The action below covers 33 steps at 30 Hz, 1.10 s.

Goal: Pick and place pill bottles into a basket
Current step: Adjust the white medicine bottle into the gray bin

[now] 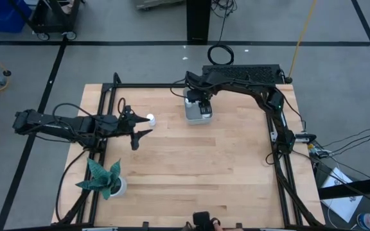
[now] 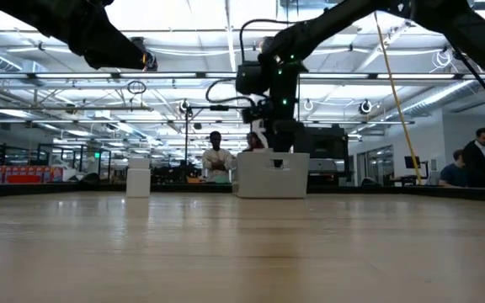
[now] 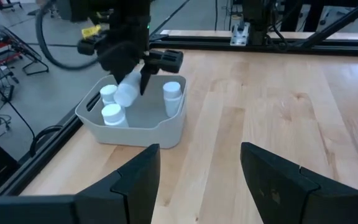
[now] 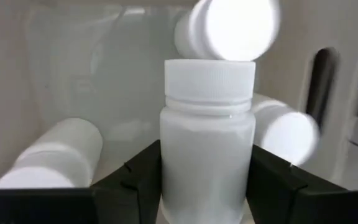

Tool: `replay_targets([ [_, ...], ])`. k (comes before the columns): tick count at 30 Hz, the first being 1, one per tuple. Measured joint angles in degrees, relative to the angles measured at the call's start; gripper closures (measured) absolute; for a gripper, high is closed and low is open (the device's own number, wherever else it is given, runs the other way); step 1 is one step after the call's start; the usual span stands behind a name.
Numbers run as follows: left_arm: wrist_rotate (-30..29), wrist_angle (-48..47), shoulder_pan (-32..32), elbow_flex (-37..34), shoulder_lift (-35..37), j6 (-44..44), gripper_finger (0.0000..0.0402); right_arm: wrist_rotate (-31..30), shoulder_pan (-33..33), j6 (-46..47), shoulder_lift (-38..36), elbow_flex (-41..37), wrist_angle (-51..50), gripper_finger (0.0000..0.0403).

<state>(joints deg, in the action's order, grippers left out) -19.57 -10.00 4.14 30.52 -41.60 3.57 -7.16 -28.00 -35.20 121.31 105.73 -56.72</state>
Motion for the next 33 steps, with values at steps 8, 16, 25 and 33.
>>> replay_targets([
  [8, -2.0, 2.4, 0.0, 0.0, 0.0, 0.1, 0.0172, 3.8, 1.4, 1.3, -5.7, 0.0, 2.3, 0.0230],
  [16, -4.6, 5.4, -0.7, 0.0, 0.0, -1.7, 0.0172, 23.3, 1.5, 8.2, -11.1, 0.1, 5.8, 0.0230],
  [25, -5.6, 10.4, -1.8, 0.0, 0.0, 0.3, 0.0172, 38.6, 5.9, 11.0, -12.0, 0.1, 12.1, 0.0231],
  [33, 4.2, 13.5, -1.8, 0.0, 0.0, 1.3, 0.0172, 38.5, 13.3, 10.9, -12.0, -4.1, 23.2, 0.0231],
])
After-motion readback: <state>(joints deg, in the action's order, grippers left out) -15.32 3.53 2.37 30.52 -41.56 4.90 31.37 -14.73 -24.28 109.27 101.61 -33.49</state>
